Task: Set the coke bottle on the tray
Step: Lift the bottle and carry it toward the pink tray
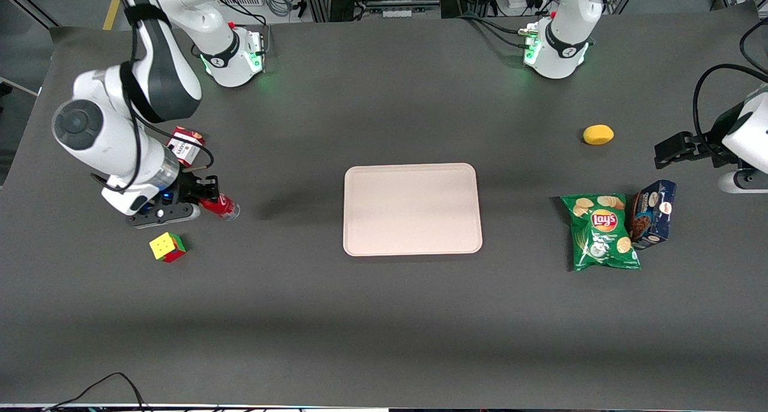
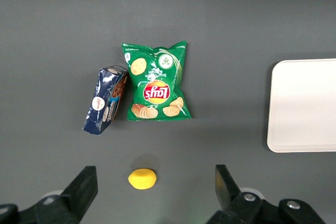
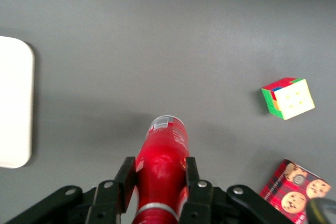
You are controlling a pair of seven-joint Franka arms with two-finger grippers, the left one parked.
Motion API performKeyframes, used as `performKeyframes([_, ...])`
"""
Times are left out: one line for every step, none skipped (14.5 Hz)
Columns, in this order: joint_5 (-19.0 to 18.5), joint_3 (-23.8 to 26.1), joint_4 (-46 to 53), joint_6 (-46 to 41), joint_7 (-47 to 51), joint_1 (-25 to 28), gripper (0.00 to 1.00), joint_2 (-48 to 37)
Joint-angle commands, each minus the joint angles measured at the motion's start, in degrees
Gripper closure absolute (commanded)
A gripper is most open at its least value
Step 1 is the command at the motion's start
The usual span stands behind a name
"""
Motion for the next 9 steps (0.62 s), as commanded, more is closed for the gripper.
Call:
performKeyframes([1.1, 0.1, 10.8, -12.0, -1.3, 0.5, 1.00, -0.3])
performKeyframes([1.1, 0.5, 11.8, -13.2, -1.3, 0.5, 1.00, -0.1])
performKeyframes([1.1, 0.7, 11.8, -13.2, -1.2, 0.6, 1.00, -0.1])
performKeyframes([1.1, 0.8, 12.1, -13.2, -0.7, 0.6, 1.00, 0.1])
performKeyframes([1.1, 1.5, 12.6, -13.2, -0.2, 0.7, 1.00, 0.3])
performKeyframes([1.4, 2.7, 13.1, -13.2, 1.4, 0.9, 1.00, 0.3])
performKeyframes([1.8, 2.4, 13.4, -13.2, 4.5, 3.4, 1.00, 0.4])
performKeyframes([1.8, 1.7, 13.6, -13.2, 7.7, 6.2, 1.00, 0.5])
performKeyframes([1.8, 1.3, 14.0, -13.2, 10.6, 8.4, 1.00, 0.5])
